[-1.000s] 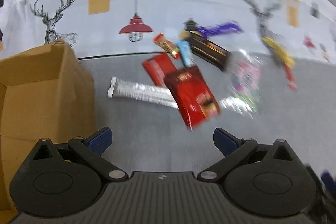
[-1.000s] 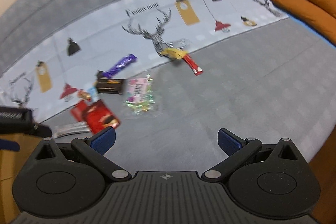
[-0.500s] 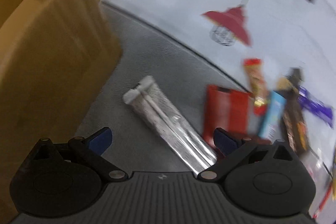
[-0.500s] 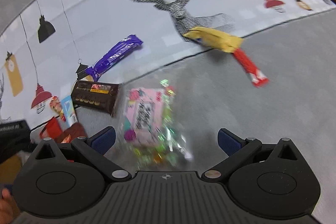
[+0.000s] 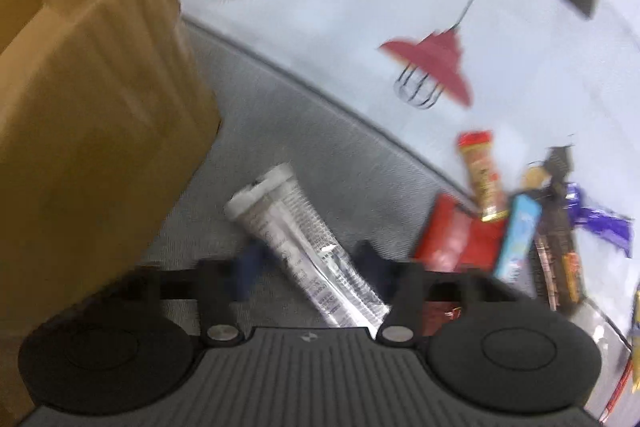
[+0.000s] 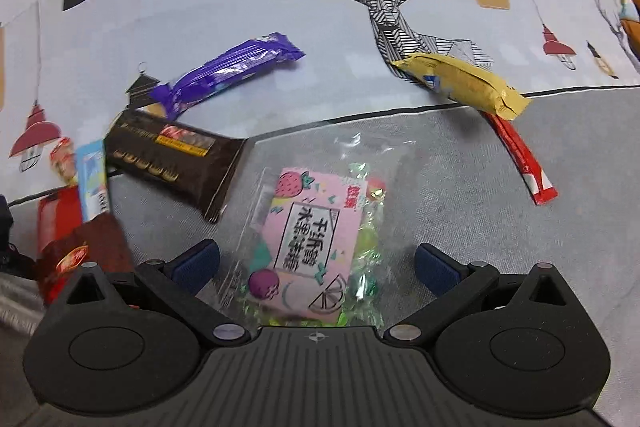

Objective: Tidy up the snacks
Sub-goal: 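Grasp the silver stick pack with the left gripper while the right grasps the pink candy bag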

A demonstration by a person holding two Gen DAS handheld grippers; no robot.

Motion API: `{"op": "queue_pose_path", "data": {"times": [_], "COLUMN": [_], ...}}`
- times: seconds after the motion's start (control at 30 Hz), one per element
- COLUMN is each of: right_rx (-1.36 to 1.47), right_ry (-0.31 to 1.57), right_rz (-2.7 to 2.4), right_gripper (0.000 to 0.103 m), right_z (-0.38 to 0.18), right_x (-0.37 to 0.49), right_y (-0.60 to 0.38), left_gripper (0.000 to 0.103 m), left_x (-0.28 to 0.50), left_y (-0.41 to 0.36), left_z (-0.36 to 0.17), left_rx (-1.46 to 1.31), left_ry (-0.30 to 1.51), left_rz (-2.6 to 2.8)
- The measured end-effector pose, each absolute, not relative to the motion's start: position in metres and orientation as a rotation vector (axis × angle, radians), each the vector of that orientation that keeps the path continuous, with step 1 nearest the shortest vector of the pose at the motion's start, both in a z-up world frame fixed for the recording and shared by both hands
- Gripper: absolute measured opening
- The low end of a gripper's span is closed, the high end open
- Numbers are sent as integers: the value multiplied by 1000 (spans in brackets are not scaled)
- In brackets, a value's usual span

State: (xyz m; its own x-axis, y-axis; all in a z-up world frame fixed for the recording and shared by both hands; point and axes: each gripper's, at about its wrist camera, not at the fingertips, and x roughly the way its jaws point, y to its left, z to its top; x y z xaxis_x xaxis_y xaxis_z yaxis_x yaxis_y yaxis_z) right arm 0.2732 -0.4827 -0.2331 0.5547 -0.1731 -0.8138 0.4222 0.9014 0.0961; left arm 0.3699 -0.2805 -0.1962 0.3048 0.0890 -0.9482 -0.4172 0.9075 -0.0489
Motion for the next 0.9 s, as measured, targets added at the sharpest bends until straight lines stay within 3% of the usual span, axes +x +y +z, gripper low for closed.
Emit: {"op": "queue_pose_path", "data": {"times": [0.03, 0.1, 0.13, 0.17, 0.33, 0.4, 0.43, 0.47, 0.5, 0.53, 0.9], "right_rx": [302, 294, 276, 261, 389, 448, 485, 528, 560, 587, 296], "right_ry": [907, 855, 823, 805, 801, 762, 757, 767, 787, 801, 920], "right_rz": [-362, -386, -396, -400, -387, -431, -449, -452, -447, -441, -459], "right_gripper": [89, 62, 35, 0, 0, 5, 26, 71, 90, 101, 103], "right_z": [-231, -223, -218, -213, -215, -215, -216, -217, -220, -224, -235], "right_x": [270, 259, 253, 249, 221, 206, 202, 202, 203, 206, 290], "right_y": [-483, -482, -482, -481, -499, -506, -511, -517, -521, -526, -470], "left_gripper": [31, 25, 23, 22, 21, 21, 21, 21, 21, 21, 21], "left_x": [369, 368, 365, 362, 339, 326, 323, 319, 316, 315, 312], "left_y": [-279, -276, -275, -275, -267, -263, -262, -261, -261, -261, -260], "left_z": [-195, -192, -190, -188, -168, -161, -157, -153, -151, -149, -143], "left_rx": [-335, -365, -362, -350, -292, -276, -263, -253, -245, -234, -137], "left_ry": [1221, 1221, 1216, 1210, 1158, 1135, 1123, 1117, 1112, 1105, 1056], "left_rz": [316, 305, 288, 268, 170, 133, 123, 115, 107, 99, 57]}}
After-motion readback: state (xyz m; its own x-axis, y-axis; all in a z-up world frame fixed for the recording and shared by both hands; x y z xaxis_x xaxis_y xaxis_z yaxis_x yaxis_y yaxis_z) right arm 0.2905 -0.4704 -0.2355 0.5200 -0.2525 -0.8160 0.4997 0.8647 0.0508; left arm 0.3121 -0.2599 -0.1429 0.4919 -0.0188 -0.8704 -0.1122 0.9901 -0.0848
